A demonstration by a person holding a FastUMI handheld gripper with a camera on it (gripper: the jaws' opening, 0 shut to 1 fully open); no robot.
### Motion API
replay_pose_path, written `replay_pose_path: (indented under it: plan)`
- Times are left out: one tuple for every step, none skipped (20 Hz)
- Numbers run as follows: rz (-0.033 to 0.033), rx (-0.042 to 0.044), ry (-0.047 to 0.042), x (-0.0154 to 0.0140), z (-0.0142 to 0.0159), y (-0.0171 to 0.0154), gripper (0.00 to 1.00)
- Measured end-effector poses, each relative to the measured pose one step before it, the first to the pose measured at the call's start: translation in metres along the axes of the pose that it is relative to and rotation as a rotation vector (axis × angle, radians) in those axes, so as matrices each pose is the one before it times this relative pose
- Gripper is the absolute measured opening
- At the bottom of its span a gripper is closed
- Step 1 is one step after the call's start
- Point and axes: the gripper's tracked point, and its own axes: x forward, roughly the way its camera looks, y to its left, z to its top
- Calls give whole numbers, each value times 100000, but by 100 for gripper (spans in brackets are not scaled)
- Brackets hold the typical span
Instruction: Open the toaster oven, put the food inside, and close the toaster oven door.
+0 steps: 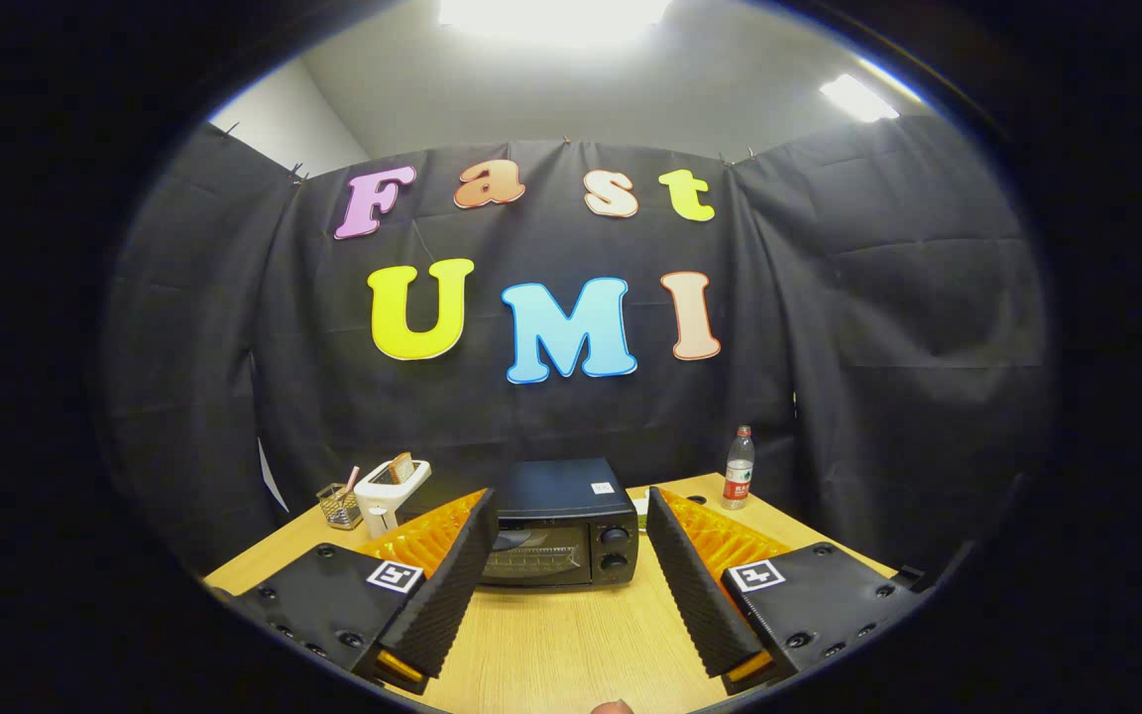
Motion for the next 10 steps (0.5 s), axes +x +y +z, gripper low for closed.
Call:
replay_pose_path:
  plan:
    - [516, 287, 127, 62, -73, 311, 96]
    - [273, 298, 355, -44, -226, 186, 96]
    - [161, 210, 1221, -33, -329, 68, 96]
    - [2, 273, 773, -75, -232, 46, 96]
    - [-200, 71, 290, 116, -72, -5, 96]
    - [-99, -49, -19, -116, 36, -26, 96]
    - [-118, -18, -115, -118, 66, 21, 96]
    - [-131, 115, -876, -129, 260, 10, 96]
    - [19, -184, -630, 65, 265, 4, 96]
    - [-193, -120, -187, -85, 57, 21, 96]
